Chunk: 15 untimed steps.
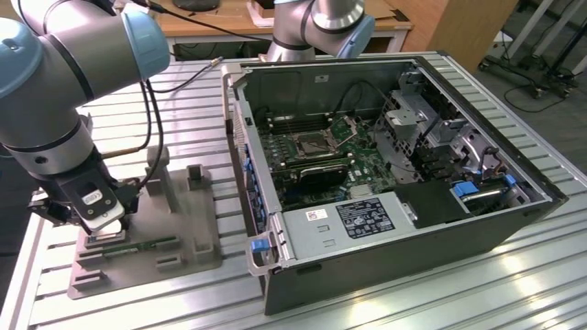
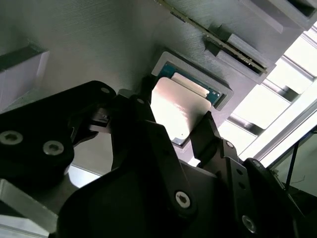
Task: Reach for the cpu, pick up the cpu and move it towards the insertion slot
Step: 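Pick up the cpu and move it towards the insertion slot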
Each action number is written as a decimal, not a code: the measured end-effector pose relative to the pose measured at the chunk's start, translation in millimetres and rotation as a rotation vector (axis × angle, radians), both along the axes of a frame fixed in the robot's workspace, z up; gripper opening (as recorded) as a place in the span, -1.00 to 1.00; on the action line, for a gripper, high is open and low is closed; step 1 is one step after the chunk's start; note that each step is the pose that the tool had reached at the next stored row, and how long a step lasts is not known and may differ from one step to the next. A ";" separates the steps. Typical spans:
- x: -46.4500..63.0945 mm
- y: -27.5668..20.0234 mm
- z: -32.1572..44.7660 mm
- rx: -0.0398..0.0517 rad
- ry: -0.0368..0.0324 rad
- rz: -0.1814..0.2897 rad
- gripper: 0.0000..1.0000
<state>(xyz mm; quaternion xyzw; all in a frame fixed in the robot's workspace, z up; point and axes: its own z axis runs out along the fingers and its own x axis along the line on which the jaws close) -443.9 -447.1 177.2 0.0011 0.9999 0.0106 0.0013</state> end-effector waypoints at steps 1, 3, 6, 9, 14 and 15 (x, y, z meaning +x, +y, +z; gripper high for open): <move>0.0 0.0 0.0 0.0000 0.0000 0.000 0.09; 0.1 0.0 0.0 0.0000 0.0000 0.000 0.09; 0.2 0.1 0.5 0.0001 -0.0002 0.000 0.09; 0.1 0.0 3.0 -0.0001 0.0001 0.000 0.09; 0.1 0.0 8.8 0.0000 0.0000 0.000 0.09; 0.1 0.0 9.9 0.0000 0.0000 0.000 0.09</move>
